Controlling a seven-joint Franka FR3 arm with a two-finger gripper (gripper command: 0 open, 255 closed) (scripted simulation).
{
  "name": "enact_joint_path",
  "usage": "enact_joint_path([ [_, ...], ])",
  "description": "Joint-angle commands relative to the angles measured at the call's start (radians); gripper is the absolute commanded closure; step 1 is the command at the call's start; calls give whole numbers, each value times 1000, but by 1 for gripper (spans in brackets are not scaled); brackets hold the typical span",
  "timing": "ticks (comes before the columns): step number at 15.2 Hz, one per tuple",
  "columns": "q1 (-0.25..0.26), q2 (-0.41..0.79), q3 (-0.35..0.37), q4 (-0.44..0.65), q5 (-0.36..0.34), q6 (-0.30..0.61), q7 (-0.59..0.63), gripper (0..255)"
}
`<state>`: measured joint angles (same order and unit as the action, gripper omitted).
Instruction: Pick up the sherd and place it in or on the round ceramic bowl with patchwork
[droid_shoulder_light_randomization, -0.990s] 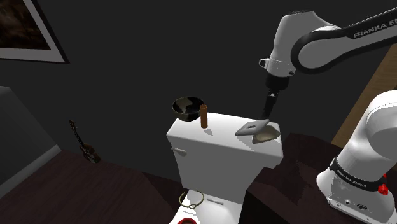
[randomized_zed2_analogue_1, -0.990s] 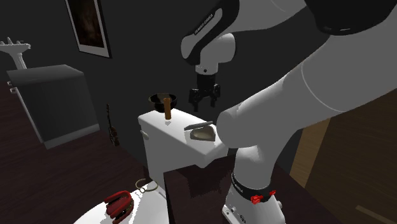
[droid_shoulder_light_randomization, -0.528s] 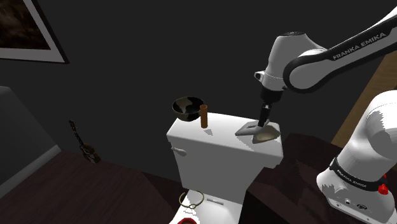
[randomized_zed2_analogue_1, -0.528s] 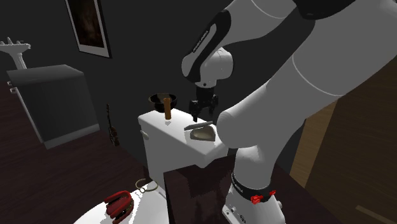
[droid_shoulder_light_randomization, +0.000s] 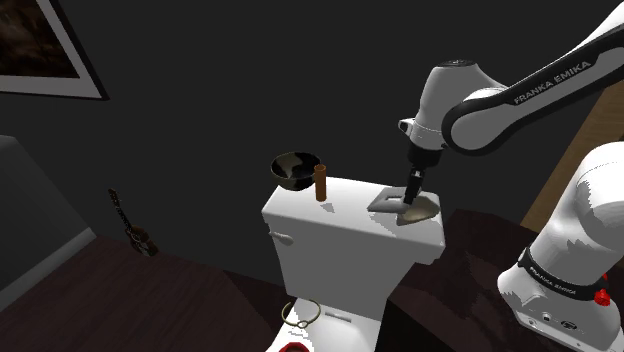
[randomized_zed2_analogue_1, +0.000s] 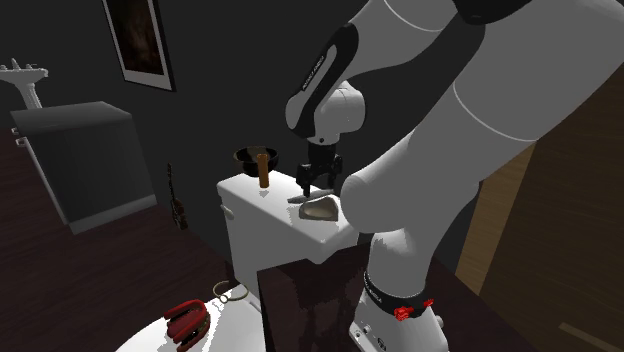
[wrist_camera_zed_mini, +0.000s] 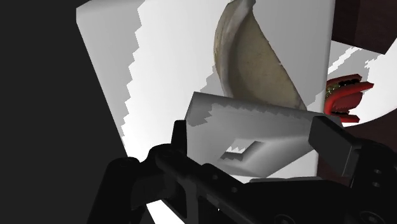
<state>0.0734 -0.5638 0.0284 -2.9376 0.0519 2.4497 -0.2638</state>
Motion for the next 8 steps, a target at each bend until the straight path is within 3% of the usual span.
enact_joint_path([
  [1,0,0,0,0,0,0,0,0],
  [2,0,0,0,0,0,0,0,0],
  [3,0,0,0,-1,0,1,0,255],
  [8,0,0,0,-1,0,1,0,255],
])
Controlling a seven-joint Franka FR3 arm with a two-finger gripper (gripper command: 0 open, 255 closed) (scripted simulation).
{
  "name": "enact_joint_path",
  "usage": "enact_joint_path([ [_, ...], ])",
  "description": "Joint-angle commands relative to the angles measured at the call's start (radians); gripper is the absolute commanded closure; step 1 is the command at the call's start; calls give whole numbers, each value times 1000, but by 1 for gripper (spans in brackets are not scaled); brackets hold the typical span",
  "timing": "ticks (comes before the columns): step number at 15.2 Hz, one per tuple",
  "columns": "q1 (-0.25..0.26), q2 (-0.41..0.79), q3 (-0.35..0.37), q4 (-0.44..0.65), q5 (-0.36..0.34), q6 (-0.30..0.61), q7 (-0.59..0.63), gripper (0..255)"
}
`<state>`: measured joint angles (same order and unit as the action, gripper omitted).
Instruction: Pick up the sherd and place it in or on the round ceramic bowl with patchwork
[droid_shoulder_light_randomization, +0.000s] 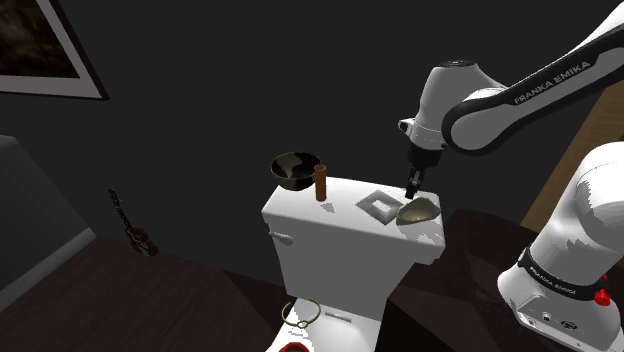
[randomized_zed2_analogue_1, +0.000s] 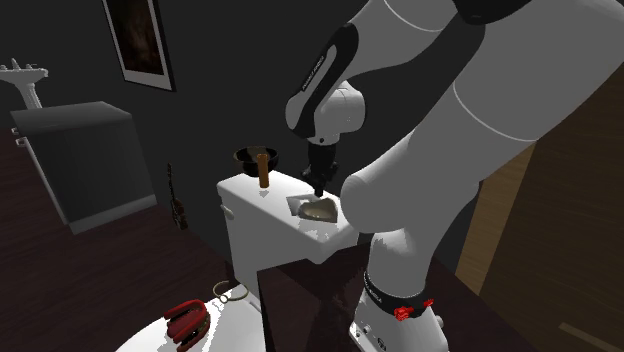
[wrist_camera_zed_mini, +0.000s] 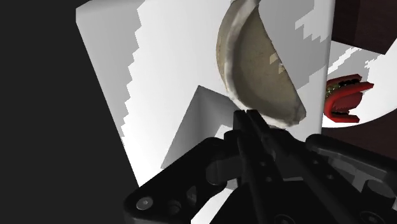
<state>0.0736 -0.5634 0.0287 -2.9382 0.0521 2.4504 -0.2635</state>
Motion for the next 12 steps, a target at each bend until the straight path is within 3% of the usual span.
enact_joint_path([
  [1,0,0,0,0,0,0,0,255],
  [4,0,0,0,0,0,0,0,255],
  [5,0,0,0,0,0,0,0,0],
  [8,1,38,-105,146,-27,-320,-198,0],
  [12,4,72,-105,110,-23,-251,-201,0],
])
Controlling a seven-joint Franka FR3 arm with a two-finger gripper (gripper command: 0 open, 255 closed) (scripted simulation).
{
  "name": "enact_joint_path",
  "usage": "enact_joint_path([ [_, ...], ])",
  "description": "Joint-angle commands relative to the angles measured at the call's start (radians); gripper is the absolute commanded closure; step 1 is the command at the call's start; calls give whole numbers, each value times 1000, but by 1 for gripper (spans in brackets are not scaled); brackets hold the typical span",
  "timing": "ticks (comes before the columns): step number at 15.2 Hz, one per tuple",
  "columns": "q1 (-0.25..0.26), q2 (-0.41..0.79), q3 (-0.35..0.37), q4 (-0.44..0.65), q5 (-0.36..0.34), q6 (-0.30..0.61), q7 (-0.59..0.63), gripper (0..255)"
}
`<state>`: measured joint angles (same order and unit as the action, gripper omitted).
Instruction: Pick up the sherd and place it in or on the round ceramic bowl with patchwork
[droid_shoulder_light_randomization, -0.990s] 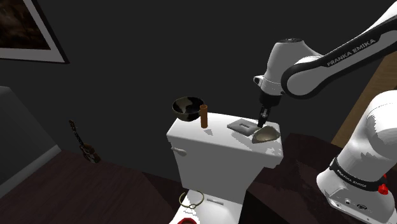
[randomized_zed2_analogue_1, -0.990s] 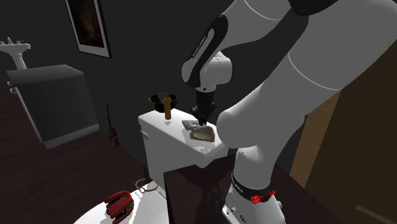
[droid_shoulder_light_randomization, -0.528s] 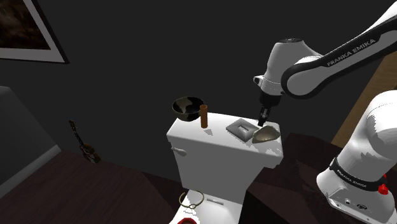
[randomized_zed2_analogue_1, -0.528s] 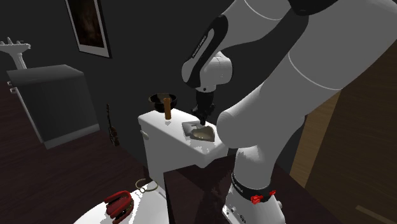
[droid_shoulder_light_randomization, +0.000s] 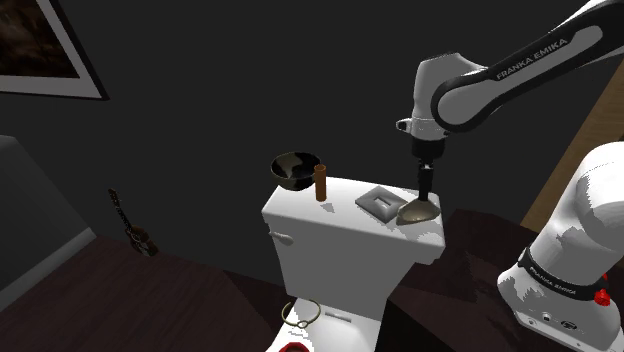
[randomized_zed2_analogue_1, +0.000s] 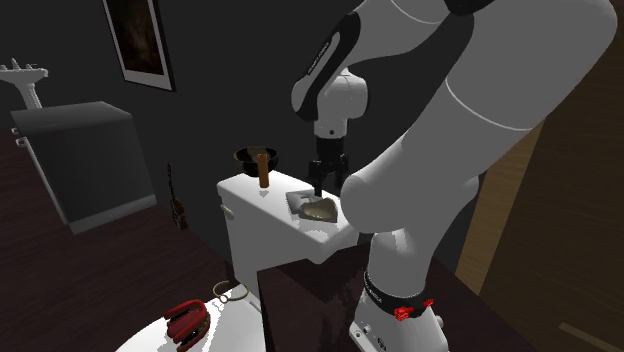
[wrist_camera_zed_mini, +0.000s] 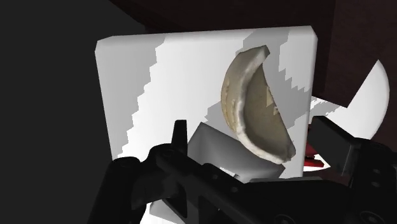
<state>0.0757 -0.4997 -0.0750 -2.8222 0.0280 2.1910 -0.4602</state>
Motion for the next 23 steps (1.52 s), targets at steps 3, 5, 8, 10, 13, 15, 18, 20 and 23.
enact_joint_path([
  [3,5,38,-2,-30,5,63,-6,0],
  [5,5,44,-2,-35,6,74,-7,0],
  [8,5,44,-2,-34,6,74,-7,0],
  [10,5,44,-2,-34,6,74,-7,0],
  [13,5,44,-2,-34,6,73,-7,255],
  [15,5,44,-2,-34,6,73,-7,255],
  [18,5,44,-2,-35,6,73,-7,255],
  [20,5,44,-2,-35,6,73,-7,255],
  [23,4,30,-1,-29,4,54,-5,255],
])
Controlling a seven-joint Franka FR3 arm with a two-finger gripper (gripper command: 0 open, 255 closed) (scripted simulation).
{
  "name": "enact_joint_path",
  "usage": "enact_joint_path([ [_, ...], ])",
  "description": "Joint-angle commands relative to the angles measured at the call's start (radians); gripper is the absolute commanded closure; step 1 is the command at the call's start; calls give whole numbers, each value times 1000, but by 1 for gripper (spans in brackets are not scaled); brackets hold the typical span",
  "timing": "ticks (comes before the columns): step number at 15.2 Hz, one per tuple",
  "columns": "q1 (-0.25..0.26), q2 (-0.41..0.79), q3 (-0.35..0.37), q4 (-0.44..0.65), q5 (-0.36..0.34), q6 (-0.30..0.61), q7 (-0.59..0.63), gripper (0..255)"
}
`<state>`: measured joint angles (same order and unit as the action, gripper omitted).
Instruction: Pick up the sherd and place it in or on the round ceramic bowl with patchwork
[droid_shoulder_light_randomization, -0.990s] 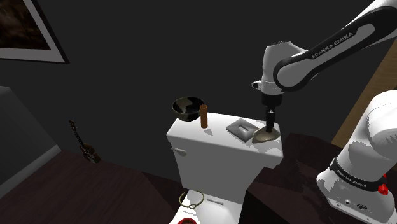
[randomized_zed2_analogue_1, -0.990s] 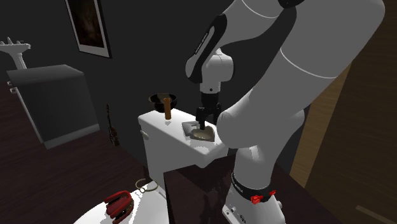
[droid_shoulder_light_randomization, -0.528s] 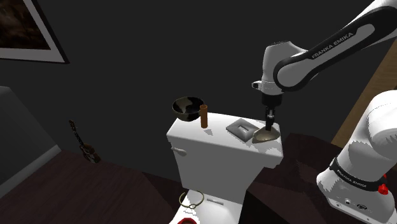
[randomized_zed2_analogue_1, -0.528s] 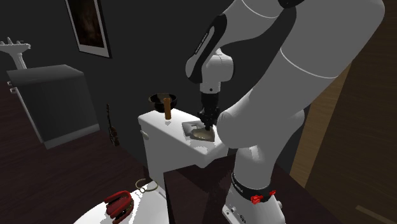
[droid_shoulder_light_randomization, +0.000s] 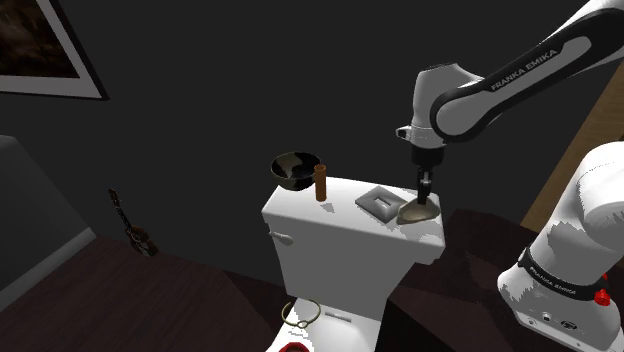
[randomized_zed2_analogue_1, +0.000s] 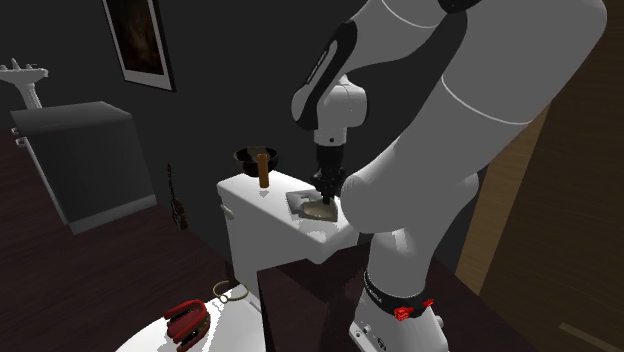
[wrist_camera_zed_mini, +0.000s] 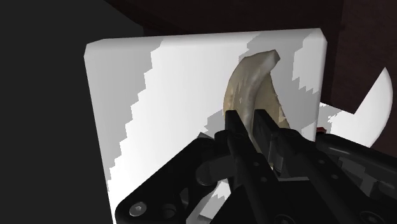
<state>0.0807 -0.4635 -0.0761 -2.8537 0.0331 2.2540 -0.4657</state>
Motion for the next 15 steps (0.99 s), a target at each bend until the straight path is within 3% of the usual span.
enact_joint_path([
  [1,-1,-19,1,9,-2,-27,2,255],
  [15,-7,-156,9,119,-9,-274,19,255],
])
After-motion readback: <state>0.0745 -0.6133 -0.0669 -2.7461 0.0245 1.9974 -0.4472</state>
